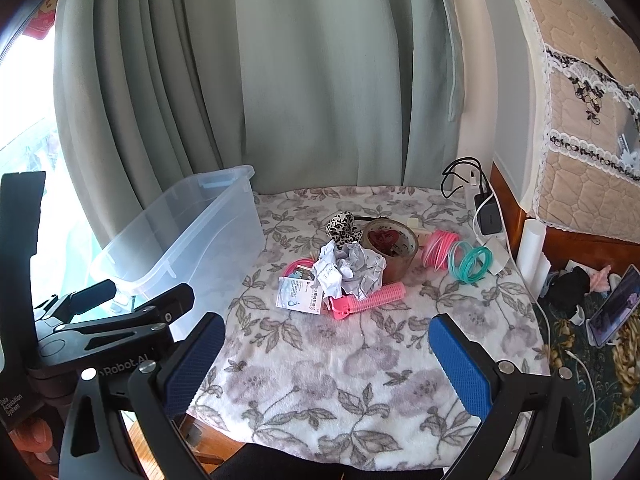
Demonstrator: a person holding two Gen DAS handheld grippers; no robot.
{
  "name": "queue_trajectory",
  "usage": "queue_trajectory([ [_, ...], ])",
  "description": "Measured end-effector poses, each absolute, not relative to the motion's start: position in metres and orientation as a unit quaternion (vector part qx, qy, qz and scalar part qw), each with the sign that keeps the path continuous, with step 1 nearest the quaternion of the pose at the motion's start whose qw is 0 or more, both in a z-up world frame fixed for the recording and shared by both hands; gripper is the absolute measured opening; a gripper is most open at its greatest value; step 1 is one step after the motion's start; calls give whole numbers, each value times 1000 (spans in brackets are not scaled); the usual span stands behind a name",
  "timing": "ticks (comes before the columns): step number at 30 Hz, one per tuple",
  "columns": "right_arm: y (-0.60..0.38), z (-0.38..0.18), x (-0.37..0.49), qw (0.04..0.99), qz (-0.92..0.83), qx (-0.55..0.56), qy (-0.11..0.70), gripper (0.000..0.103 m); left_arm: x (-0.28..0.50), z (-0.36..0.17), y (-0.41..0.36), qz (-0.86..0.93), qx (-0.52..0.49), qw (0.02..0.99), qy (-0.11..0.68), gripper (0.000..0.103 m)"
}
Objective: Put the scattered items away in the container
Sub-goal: 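Move both tools toward the pile of items on the bed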
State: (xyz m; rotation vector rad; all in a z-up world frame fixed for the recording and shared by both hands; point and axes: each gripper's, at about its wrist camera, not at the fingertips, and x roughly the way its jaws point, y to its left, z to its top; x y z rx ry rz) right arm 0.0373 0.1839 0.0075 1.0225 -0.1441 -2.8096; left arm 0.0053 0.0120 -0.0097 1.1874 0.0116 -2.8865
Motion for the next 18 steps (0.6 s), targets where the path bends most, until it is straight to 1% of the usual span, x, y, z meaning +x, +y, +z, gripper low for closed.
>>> queue_trajectory([
  [7,187,5,34,78,-932,349,-53,103,6,-10,15,-926,376,16,-7,103],
  [18,202,-5,24,70,-927,361,-69,103,-5,-18,29,-928,372,2,-4,103],
])
